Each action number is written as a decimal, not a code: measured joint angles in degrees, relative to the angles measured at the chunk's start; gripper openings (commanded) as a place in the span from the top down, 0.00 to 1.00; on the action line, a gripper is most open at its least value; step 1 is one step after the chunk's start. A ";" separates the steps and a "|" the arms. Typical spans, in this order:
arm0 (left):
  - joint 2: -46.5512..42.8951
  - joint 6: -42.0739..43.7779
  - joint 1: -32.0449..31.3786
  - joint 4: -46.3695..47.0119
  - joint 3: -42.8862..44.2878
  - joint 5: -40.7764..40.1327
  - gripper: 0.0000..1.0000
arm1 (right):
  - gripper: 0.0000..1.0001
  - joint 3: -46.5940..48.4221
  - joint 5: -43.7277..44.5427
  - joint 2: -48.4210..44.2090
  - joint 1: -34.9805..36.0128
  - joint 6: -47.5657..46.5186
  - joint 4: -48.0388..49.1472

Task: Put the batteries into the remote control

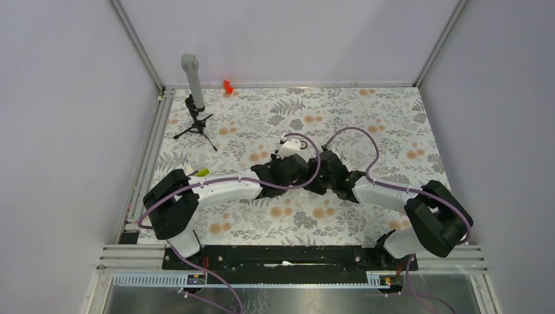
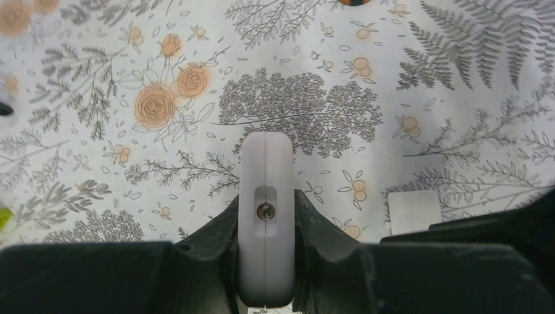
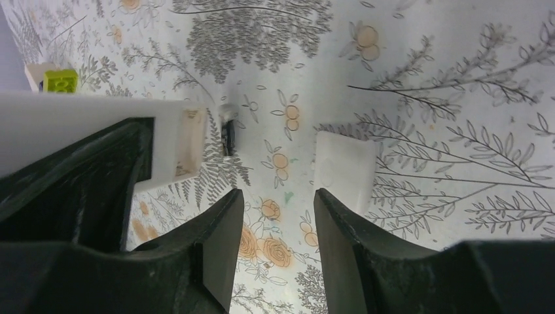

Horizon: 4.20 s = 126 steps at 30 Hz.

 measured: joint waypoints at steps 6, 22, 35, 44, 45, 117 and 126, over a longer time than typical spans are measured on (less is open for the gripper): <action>1.38 6.78 -6.27 1.55 1.66 -7.34 1.00 | 0.54 -5.42 0.37 0.09 -2.36 6.08 1.81; -22.25 1.11 3.26 5.33 -5.92 -2.19 1.00 | 0.47 1.97 -0.48 1.31 -2.03 3.04 -3.72; -47.87 1.81 14.40 16.17 -19.32 8.52 1.00 | 0.59 22.88 14.25 17.77 6.88 1.49 -23.58; -48.81 1.57 15.78 16.68 -19.32 9.75 0.94 | 0.66 30.27 17.22 23.37 8.70 1.68 -31.45; -49.00 1.51 15.78 16.68 -19.34 9.77 0.94 | 0.67 30.99 17.64 23.96 8.76 1.75 -32.17; -33.55 -48.09 25.27 75.25 -35.17 31.19 1.00 | 0.87 33.68 10.64 -5.38 7.43 -23.02 2.91; -29.99 -52.26 25.40 79.36 -35.91 31.06 1.00 | 0.86 32.33 12.22 -5.03 7.98 -23.63 5.01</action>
